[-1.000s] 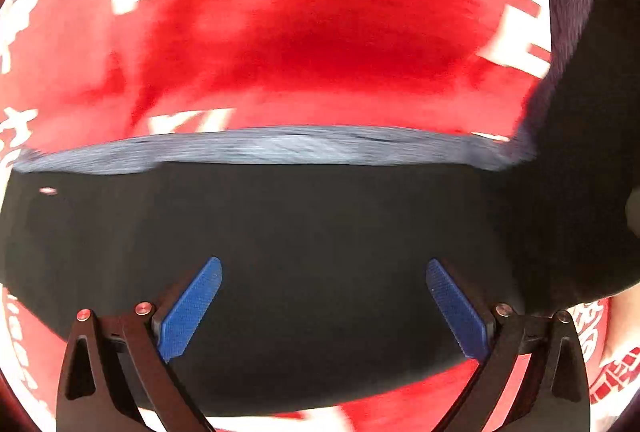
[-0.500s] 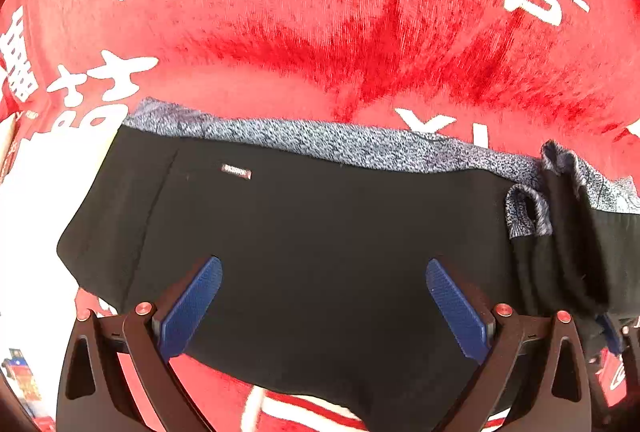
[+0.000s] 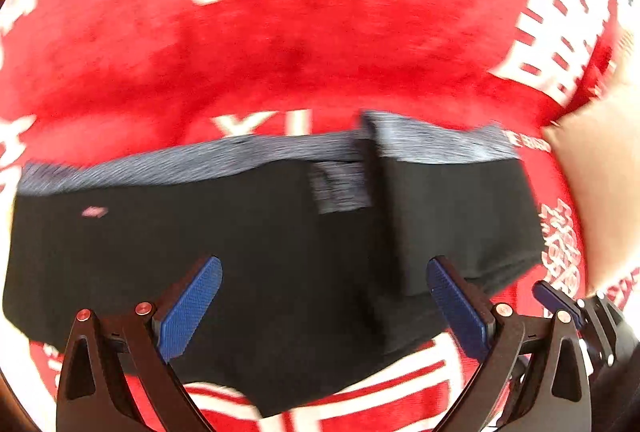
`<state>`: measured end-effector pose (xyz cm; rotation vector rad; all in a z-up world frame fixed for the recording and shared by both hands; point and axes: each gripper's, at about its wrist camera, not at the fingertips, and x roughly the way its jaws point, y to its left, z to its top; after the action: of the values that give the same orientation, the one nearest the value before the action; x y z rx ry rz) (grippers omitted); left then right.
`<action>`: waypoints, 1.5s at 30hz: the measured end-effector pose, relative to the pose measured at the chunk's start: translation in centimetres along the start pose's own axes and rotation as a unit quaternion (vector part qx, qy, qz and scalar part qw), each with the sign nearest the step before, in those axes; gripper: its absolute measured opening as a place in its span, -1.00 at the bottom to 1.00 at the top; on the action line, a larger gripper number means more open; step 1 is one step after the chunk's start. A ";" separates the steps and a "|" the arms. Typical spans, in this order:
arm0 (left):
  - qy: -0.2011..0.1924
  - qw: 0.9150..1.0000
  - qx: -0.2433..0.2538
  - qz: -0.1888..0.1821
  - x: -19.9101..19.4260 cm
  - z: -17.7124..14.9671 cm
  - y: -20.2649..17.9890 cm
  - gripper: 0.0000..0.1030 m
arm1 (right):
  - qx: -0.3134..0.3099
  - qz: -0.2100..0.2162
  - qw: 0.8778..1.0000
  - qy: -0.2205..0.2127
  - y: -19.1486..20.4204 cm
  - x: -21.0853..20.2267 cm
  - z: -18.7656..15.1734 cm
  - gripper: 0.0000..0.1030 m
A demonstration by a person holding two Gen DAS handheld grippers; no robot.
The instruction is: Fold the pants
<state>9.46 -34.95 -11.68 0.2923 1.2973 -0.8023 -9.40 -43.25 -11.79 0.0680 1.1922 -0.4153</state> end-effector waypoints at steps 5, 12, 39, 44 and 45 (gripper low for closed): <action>0.018 0.999 0.005 -0.034 1.9 1.1 -2.0 0.93 | 0.077 0.029 0.996 0.022 -3.9 0.3 -1.0 0.13; 0.055 0.997 0.001 -0.047 3.9 1.3 -2.3 0.49 | 0.140 0.058 0.988 0.038 -6.9 1.0 -1.8 0.12; 0.077 0.996 0.019 -0.042 3.6 -3.1 -2.7 -0.91 | 0.224 0.138 0.965 0.020 -15.0 1.5 -0.5 -0.04; 0.076 0.996 0.014 -0.033 3.8 -3.2 -2.8 -0.91 | 0.272 0.193 0.942 0.029 -20.5 6.0 2.2 0.11; 0.076 0.997 0.010 -0.033 3.8 -3.2 -2.8 -0.91 | 0.283 0.209 0.936 0.034 -21.3 7.1 2.7 0.11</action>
<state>5.36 -36.35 -15.49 0.3336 1.4483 -0.8627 -12.28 -65.64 -13.74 0.8265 1.0571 -0.3674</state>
